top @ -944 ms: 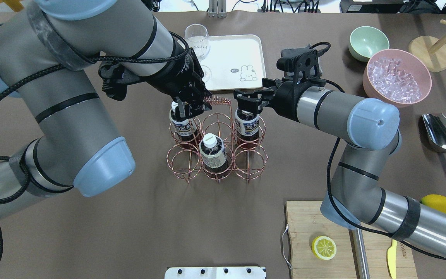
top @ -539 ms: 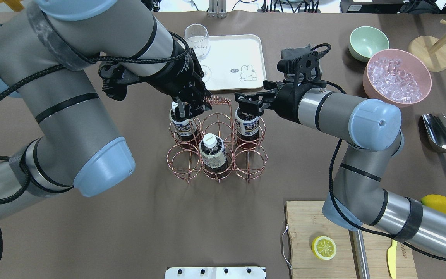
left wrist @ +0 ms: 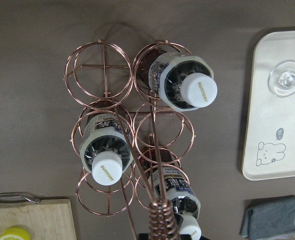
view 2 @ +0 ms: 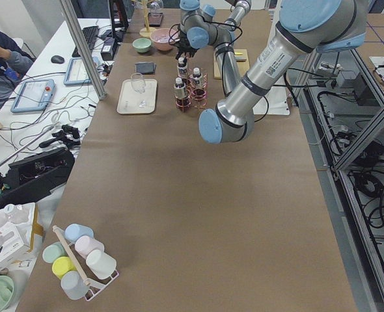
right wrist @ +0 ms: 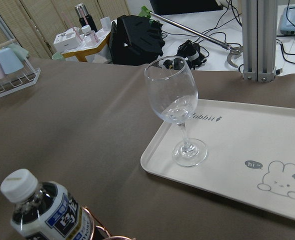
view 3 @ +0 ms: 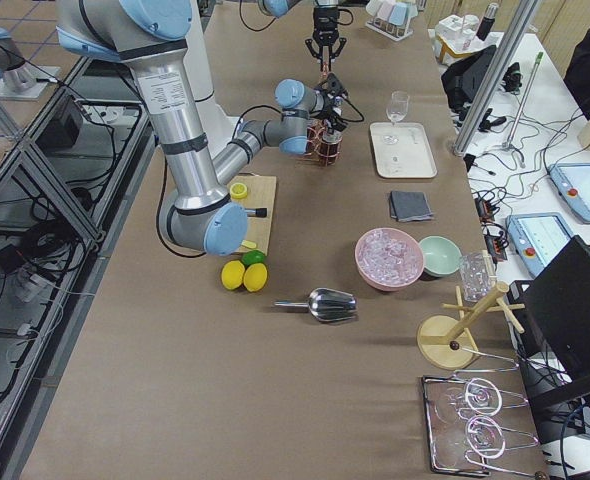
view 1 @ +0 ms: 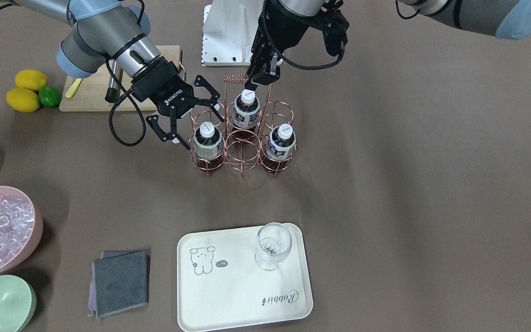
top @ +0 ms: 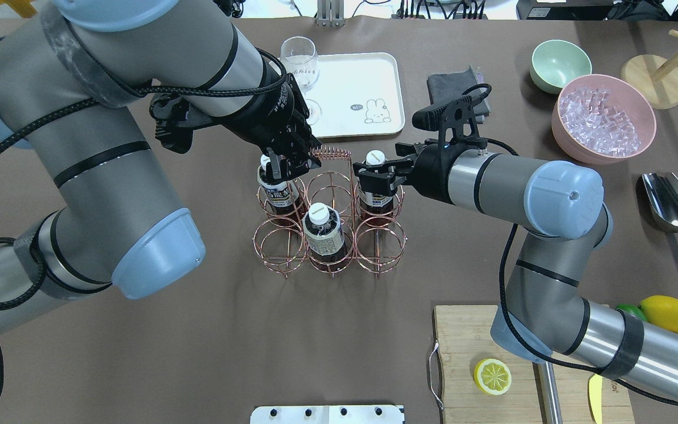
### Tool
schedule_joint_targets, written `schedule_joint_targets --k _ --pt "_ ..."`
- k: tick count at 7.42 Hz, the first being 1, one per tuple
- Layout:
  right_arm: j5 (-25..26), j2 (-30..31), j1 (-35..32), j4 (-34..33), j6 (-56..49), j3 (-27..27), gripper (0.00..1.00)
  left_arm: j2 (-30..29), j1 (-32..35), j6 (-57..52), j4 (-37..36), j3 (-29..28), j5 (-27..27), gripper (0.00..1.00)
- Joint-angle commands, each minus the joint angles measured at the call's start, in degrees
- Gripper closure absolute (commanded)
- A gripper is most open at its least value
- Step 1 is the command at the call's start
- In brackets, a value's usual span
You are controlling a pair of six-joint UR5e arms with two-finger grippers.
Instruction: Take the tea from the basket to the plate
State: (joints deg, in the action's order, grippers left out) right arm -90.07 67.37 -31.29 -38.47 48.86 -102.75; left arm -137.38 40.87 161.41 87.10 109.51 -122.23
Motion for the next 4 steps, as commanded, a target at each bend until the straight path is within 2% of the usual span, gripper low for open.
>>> schedule_joint_targets --k 1,2,4 --pt "-0.1 0.6 0.4 -0.2 -0.5 -1.1 0.18 0.0 0.0 -0.1 0.0 0.0 0.1 1.0" --pt "0.0 0.7 0.4 -0.3 -1.4 -1.5 0.25 0.0 0.0 -0.1 0.0 0.0 0.1 1.0" --pt "0.9 0.2 0.4 -1.9 -5.7 -1.8 0.25 0.2 0.0 -0.2 0.0 -0.1 0.0 1.0"
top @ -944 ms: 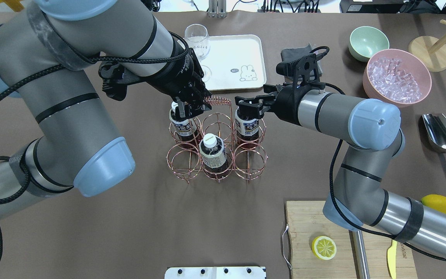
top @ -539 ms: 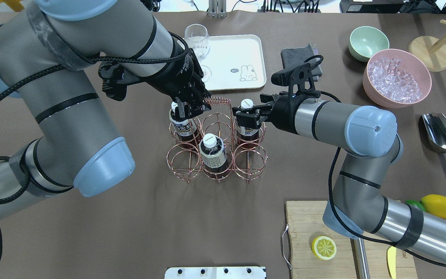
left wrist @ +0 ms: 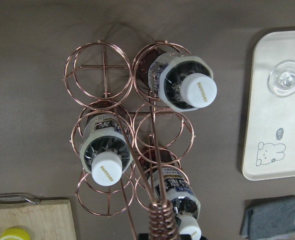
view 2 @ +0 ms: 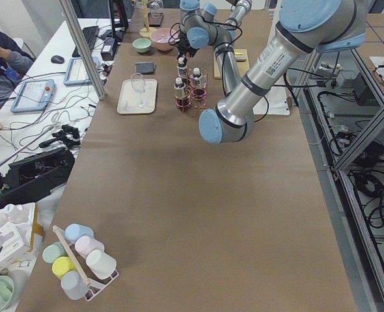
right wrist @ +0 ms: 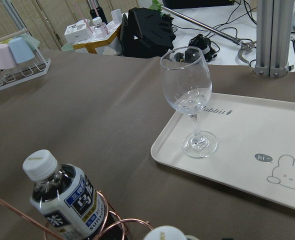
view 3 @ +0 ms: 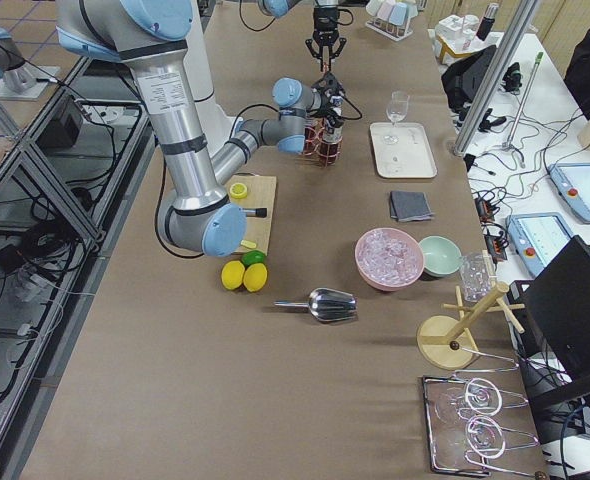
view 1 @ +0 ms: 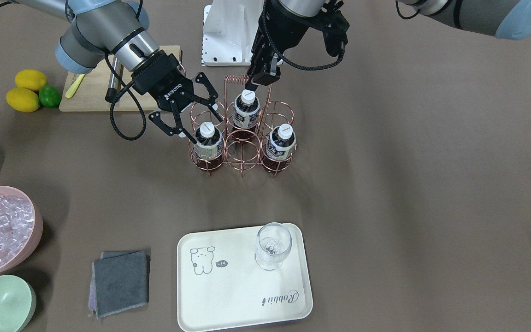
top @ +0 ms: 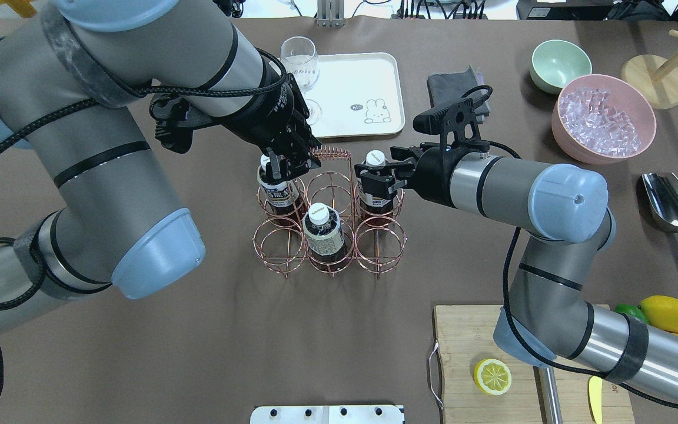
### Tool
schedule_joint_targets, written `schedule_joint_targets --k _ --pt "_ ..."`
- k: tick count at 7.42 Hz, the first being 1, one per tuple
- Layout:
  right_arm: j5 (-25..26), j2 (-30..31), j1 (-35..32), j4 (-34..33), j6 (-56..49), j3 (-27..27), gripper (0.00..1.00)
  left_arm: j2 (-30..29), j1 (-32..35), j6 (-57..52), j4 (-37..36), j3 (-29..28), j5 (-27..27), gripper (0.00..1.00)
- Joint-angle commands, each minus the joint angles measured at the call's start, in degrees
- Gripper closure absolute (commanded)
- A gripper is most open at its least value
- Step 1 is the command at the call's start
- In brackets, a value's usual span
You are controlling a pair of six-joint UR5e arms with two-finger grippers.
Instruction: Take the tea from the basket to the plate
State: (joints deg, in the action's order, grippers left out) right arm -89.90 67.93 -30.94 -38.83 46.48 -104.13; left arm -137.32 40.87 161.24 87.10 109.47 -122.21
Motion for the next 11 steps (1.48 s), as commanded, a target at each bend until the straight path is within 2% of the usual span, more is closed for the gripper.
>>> schedule_joint_targets --k 1,4,6,10,11 --pt "2.0 -0.6 0.0 -2.2 -5.3 -0.6 0.24 0.2 0.0 -0.1 0.0 0.0 0.0 1.0" --pt "3.7 -1.5 0.0 -4.0 -6.4 -0.6 0.25 0.2 0.0 -0.2 0.0 -0.1 0.0 1.0" --pt "3.7 -1.5 0.0 -4.1 -6.4 -0.5 0.54 0.2 0.0 -0.2 0.0 -0.1 0.0 1.0" --pt "4.2 -1.4 0.0 -4.1 -6.2 0.0 0.54 0.3 0.0 -0.5 0.1 -0.1 0.0 1.0" --pt "4.1 -1.3 0.0 -4.1 -6.3 -0.1 0.72 0.3 0.0 -0.5 0.1 -0.1 0.0 1.0"
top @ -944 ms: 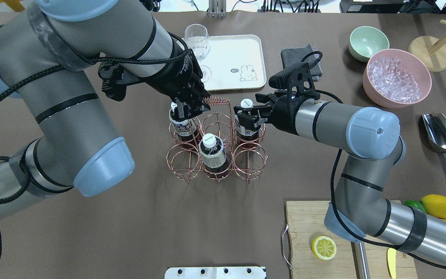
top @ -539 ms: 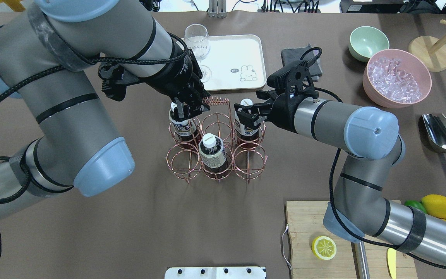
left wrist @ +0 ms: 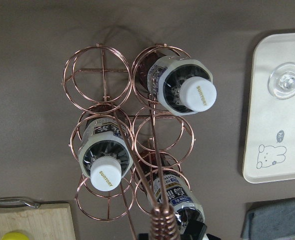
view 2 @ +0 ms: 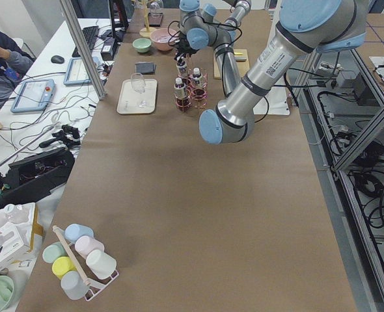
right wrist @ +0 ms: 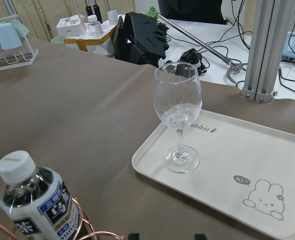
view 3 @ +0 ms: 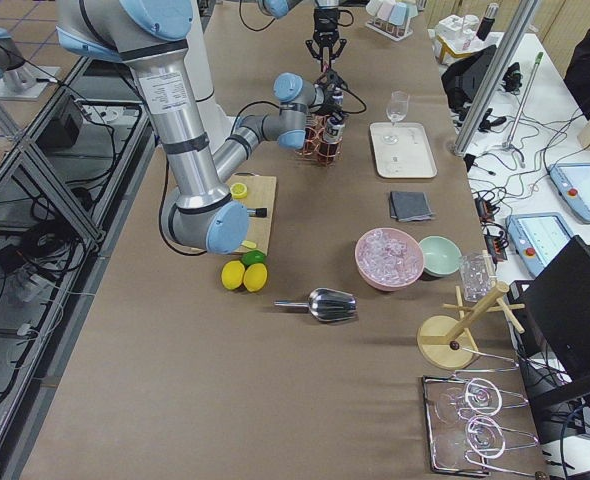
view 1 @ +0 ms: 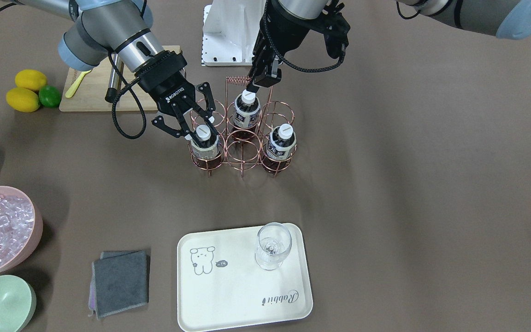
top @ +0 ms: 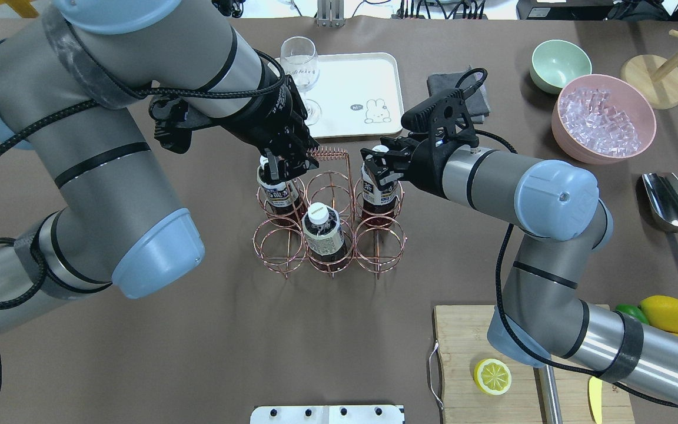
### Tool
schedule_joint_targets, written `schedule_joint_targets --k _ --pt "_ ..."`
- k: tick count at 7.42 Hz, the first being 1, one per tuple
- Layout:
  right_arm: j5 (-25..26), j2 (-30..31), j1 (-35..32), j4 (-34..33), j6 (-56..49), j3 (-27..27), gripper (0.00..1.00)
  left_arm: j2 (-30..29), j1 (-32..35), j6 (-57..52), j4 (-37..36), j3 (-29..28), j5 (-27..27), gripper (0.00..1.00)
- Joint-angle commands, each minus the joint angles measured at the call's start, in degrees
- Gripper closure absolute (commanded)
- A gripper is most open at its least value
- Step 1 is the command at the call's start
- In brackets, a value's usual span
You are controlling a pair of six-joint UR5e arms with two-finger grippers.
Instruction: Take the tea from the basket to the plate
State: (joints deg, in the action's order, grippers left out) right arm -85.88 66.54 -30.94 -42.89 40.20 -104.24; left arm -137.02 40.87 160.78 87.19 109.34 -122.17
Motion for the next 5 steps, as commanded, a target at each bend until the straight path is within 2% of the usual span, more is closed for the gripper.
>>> schedule_joint_targets --k 1,2,3,4,5 --pt "-0.1 0.3 0.0 0.1 -0.1 -0.5 1.0 0.0 0.0 0.0 0.0 0.0 0.0 1.0" --pt "-0.5 0.4 0.0 0.1 -0.1 -1.3 1.0 0.0 0.0 0.0 0.0 0.0 0.0 1.0" --pt "-1.7 0.6 0.0 -2.7 -0.1 -4.0 1.0 0.0 0.0 0.0 0.0 0.0 0.0 1.0" --pt "-4.4 0.1 -0.1 -10.6 -0.6 -9.2 1.0 0.0 0.0 0.0 0.0 0.0 0.0 1.0" --pt "-4.9 0.3 -0.1 -14.1 -2.6 -12.3 1.0 0.0 0.0 0.0 0.0 0.0 0.0 1.0"
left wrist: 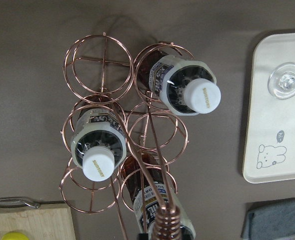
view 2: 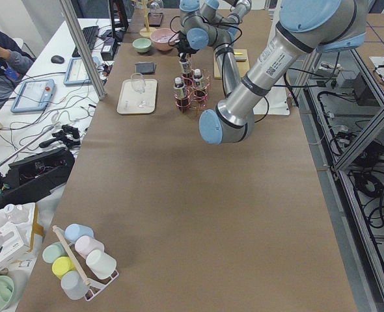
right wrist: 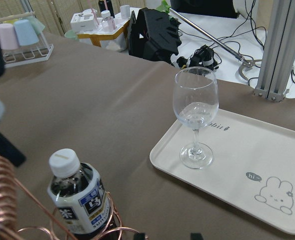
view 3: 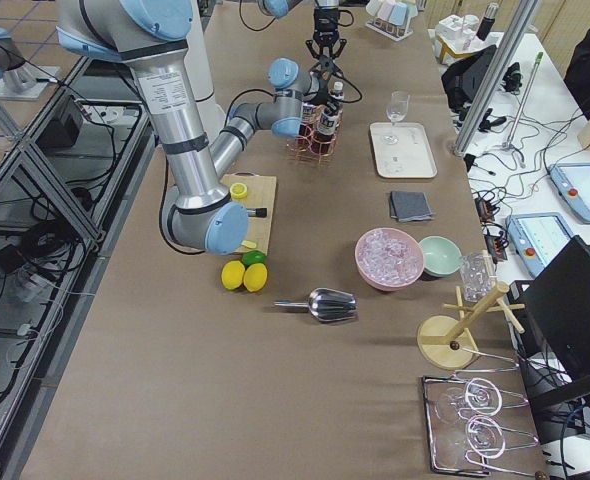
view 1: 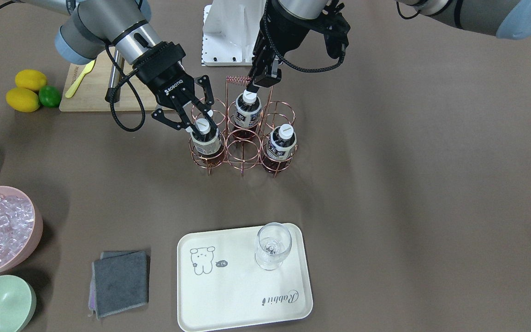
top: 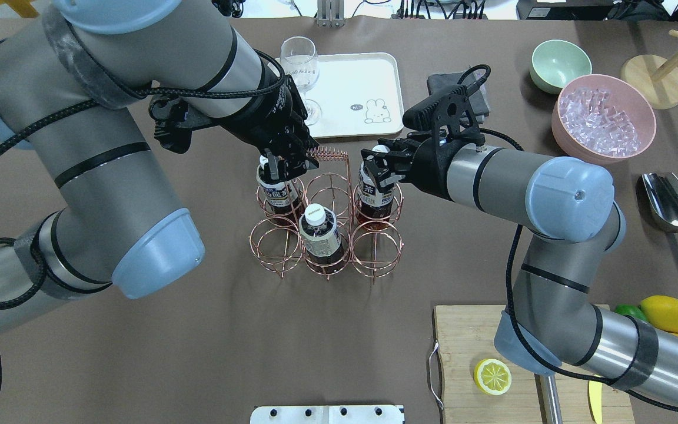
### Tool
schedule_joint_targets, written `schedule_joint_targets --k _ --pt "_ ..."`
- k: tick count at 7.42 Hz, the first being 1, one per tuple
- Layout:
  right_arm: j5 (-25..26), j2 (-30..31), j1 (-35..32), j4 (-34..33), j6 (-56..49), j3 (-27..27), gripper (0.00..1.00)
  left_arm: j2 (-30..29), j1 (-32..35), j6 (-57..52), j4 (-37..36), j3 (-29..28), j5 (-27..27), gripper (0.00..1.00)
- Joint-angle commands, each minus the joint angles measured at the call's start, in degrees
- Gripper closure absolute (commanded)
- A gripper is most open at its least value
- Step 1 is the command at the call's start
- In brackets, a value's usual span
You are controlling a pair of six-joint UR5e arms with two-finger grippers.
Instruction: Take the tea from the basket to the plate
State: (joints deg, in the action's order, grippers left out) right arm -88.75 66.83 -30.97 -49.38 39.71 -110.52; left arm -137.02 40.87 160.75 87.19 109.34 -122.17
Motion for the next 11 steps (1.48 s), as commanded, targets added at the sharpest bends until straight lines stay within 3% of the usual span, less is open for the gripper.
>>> schedule_joint_targets --k 1,5,6,7,11 --pt "-2.0 0.1 -0.1 -7.9 -2.3 -7.1 1.0 0.0 0.0 0.0 0.0 0.0 0.0 1.0" --pt "-2.2 0.4 -0.7 -11.9 -4.3 -10.2 1.0 0.0 0.0 0.0 0.0 0.0 0.0 1.0" --pt "-4.3 0.1 -3.5 -13.3 -4.8 -10.2 1.0 0.0 0.0 0.0 0.0 0.0 0.1 1.0" --pt "-10.8 -0.5 -7.8 -14.9 -5.1 -10.2 1.0 0.0 0.1 0.0 0.0 0.0 0.1 1.0" --pt "-20.5 -1.6 -17.8 -15.6 -4.9 -10.2 1.0 0.0 0.0 -0.2 0.0 0.0 0.5 1.0"
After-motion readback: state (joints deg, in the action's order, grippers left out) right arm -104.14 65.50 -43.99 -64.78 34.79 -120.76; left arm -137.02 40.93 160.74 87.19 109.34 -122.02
